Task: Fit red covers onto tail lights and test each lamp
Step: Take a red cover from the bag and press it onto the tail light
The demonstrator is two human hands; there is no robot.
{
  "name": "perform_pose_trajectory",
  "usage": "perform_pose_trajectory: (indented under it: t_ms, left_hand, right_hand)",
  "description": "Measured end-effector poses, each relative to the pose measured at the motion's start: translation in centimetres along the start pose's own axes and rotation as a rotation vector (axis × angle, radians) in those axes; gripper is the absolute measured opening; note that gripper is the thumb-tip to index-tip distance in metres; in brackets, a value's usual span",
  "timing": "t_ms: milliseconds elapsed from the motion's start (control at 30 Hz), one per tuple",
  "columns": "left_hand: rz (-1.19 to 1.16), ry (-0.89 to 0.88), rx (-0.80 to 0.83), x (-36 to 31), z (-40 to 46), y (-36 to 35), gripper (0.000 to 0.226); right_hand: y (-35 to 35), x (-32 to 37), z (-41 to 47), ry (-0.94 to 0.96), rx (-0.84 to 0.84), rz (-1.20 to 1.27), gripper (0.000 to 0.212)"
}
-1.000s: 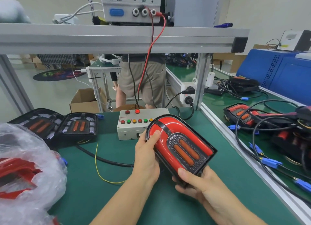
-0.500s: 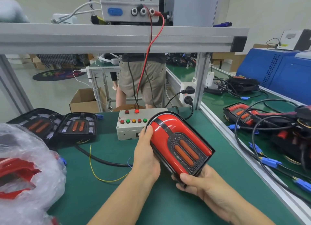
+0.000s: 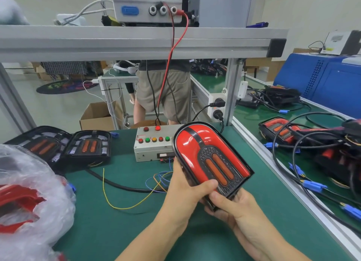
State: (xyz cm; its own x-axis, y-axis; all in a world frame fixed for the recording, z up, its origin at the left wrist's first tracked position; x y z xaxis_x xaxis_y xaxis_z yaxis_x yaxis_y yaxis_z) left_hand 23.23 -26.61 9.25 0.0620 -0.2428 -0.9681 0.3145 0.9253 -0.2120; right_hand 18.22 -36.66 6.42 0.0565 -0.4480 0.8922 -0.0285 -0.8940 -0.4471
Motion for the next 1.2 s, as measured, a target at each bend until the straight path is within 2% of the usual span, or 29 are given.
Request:
perform_pose_trajectory:
  t_ms: [200,400,467,533,633,833,967,1033,1100,1200]
  left_hand:
    - [-0.055,0.006,-0.042,0.4,-0.1,0.5,0.064]
    - [-0.054,0.099,-0.01,0.5,0.6,0.6,0.069]
    - [-0.088,0.134,-0.094,-0.3,1.6,1.9,0.06]
    - [-0.112,0.193,-0.198,-0.8,2.5,3.4,0.04]
    - [-0.101,0.24,-0.252,-0.7,3.0,4.1,0.022]
    - [-0.05,0.1,-0.327,-1.6,3.1,4.8,0.011]
    - [-0.126,0.207,-0.43,0.3,2.8,5.8,0.008]
    - [-0.118,0.246,-0.401,0.9,3.1,5.7,0.007]
    - [-0.087,0.237,-0.339,0.9,3.2,5.1,0.016]
    - [-0.209,0.161,-0.225,0.2,3.0,3.4,0.032]
  right_hand:
    - [0.1,-0.1,-0.2,0.033,-0.069,-0.045,0.043]
    - [-0.2,0.0,-0.1,0.019,-0.035,-0.069,0.055]
    - [0.2,-0.2,-0.2,-0.004,-0.041,-0.051,0.062]
    - [0.7,-0.7,-0.4,-0.026,-0.06,-0.051,0.068]
    - [0.9,-1.0,-0.7,-0.021,-0.076,-0.061,0.071]
    - [0.9,-1.2,-1.0,-0.013,-0.094,-0.059,0.065]
    - [1.0,-1.2,-1.0,0.004,-0.137,-0.115,0.059]
    - [1.4,-1.5,-0.9,-0.004,-0.157,-0.101,0.057]
    - [1.5,-1.5,-0.8,-0.001,-0.159,-0.077,0.059]
    - [1.2,-1.4,-0.6,-0.005,-0.133,-0.03,0.067]
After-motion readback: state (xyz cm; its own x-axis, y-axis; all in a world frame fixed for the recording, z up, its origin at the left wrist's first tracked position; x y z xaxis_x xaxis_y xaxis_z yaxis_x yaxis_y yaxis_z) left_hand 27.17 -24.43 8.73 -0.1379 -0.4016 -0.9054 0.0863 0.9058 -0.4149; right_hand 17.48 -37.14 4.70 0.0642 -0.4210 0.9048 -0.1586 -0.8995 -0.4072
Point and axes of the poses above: each hand's wrist, its own z-axis towards the middle knuckle, its own y-axis out of the back of the hand, x = y × z, the point moved 10 cm from there along z, towards the middle knuckle, and after that the axes turned 6 degrees about z, right-handed, at the moved point
